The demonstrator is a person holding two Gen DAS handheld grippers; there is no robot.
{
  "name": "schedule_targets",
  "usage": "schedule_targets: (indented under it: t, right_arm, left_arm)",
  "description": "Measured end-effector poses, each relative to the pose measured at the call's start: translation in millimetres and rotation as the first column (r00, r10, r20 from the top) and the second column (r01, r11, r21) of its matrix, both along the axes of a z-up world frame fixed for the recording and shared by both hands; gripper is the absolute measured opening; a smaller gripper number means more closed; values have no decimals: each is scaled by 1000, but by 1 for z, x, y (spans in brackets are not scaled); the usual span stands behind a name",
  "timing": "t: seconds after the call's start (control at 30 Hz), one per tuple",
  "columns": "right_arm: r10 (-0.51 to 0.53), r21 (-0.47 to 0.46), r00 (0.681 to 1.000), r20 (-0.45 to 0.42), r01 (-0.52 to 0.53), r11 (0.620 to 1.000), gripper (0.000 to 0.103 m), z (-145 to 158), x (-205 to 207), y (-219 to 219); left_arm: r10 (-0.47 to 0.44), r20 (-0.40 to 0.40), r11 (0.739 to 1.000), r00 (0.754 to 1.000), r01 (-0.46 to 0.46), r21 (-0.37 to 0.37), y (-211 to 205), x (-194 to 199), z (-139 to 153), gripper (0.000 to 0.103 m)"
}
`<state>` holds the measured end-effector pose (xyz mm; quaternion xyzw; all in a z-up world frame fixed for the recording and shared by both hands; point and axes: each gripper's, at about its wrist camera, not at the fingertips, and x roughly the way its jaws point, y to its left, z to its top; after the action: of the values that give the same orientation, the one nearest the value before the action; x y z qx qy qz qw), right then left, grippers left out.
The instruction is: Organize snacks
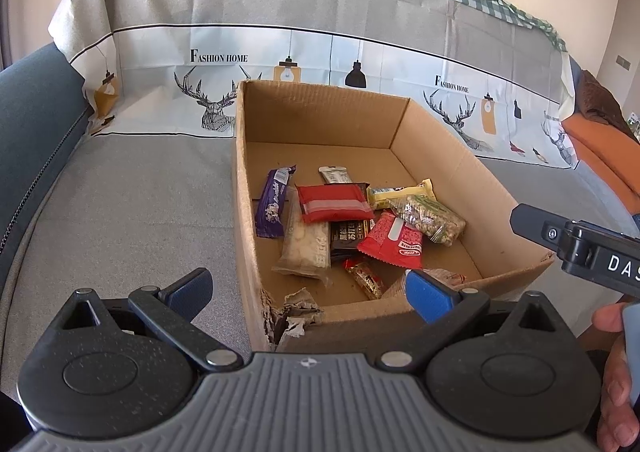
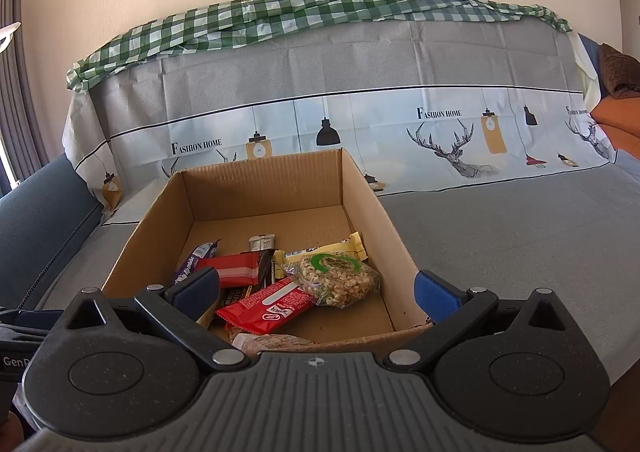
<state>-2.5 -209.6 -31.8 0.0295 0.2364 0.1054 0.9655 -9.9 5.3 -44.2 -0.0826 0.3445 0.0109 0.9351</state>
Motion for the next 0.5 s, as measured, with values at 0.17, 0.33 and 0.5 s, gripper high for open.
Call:
schedule_targets:
  t: [0.17, 0.33, 0.5]
  right_arm:
    - [0, -1, 1000, -1, 0, 1000, 102, 0, 0, 0]
    - [-1, -2, 1000, 0, 1, 1000, 102, 0, 0, 1]
    - [-2, -1, 1000, -1, 2, 1000, 102, 0, -1, 1]
  left_arm:
    - [-1, -1, 1000, 1000, 1, 2, -1, 0, 0, 103]
    - [0, -5, 1000, 1000, 0, -5, -1, 0, 0, 103]
    - [0, -5, 1000, 1000, 0, -13, 0, 0, 0, 103]
